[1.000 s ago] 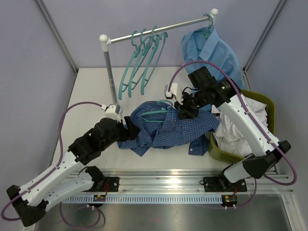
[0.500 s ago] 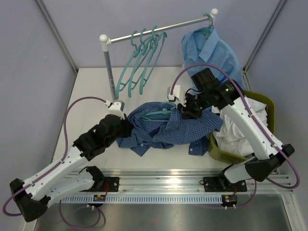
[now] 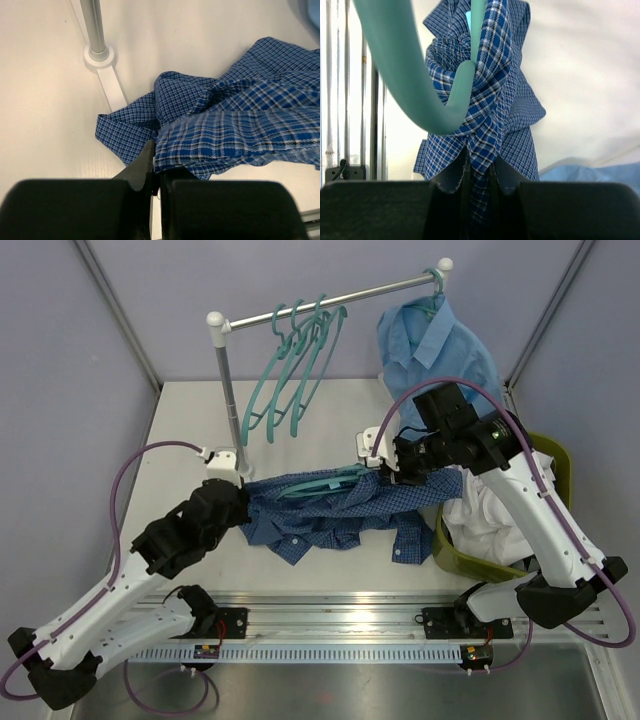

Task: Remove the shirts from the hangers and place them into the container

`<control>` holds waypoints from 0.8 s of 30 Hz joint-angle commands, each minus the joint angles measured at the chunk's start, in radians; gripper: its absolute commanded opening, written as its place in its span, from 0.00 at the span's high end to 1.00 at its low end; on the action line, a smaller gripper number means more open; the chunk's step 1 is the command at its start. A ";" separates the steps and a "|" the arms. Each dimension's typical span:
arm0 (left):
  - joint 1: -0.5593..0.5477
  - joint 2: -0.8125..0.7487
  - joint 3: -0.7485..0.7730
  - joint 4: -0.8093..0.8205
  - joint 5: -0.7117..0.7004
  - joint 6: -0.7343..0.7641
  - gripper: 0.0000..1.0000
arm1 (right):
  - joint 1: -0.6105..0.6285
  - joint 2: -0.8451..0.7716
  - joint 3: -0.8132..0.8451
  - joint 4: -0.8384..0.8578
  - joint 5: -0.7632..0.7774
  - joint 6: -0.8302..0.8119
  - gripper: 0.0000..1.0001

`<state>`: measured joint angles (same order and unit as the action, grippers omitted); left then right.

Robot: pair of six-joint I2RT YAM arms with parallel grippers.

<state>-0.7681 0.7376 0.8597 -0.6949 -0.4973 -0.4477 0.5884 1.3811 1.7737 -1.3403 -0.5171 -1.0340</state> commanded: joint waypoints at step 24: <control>0.021 -0.244 -0.159 0.155 0.195 0.058 0.32 | -0.188 0.107 -0.025 0.128 -0.404 0.334 1.00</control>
<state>-0.7513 0.5159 0.6697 -0.5941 -0.3588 -0.4347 0.4068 1.4868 1.7565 -1.3037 -0.9089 -0.7788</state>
